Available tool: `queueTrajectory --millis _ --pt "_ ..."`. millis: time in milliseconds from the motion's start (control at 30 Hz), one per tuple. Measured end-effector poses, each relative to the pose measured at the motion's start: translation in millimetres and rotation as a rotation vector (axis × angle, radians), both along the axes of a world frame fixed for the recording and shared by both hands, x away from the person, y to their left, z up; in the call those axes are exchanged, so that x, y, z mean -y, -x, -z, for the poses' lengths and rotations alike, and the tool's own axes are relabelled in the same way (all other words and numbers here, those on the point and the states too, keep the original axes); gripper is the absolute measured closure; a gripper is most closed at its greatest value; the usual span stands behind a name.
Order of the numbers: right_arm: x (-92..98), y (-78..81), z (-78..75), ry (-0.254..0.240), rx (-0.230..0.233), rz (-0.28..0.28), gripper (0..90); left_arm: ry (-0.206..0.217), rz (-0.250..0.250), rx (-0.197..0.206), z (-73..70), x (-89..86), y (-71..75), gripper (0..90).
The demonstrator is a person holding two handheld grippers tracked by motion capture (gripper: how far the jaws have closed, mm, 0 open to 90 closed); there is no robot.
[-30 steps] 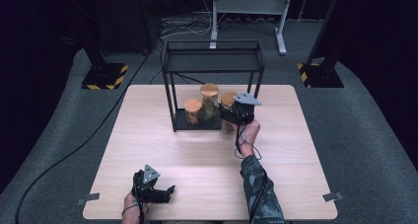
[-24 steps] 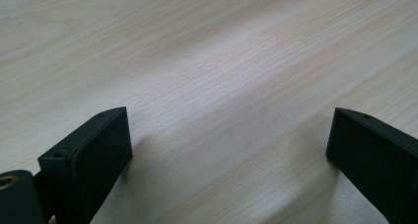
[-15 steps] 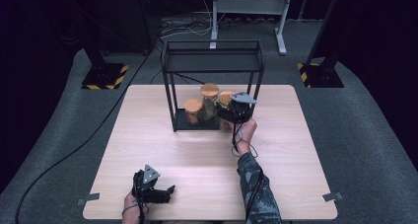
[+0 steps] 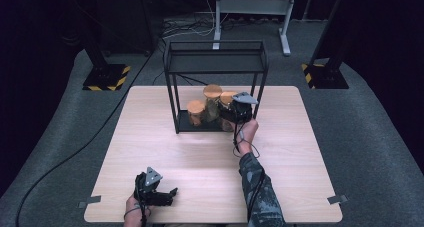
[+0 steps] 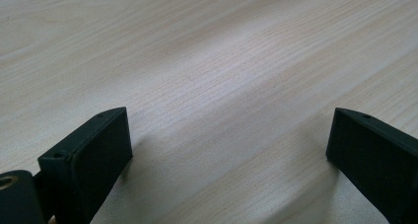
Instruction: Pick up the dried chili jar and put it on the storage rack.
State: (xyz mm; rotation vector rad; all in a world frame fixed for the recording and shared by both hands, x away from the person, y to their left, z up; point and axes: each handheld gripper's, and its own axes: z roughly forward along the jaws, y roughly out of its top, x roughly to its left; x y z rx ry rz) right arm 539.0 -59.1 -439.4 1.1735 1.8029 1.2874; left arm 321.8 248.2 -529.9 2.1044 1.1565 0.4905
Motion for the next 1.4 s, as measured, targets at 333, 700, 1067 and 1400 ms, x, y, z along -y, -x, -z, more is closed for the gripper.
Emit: queueTrajectory --millis 333,700,1067,1400 --pt "-1.6 -1.7 0.7 -0.003 0.003 0.004 24.4 0.0 -0.001 0.001 0.0 0.1 0.1 2.9" --pt "-0.8 -1.6 0.3 -0.003 -0.002 -0.002 24.3 0.0 0.0 0.0 0.0 0.1 0.0 2.9" --pt "0.8 3.8 2.7 -0.004 -0.067 0.024 9.5 0.001 0.0 0.0 0.0 0.1 0.1 3.0" --pt "9.6 23.6 0.0 0.011 -0.109 -0.013 3.0 0.001 0.0 0.0 0.0 0.1 0.0 2.9"
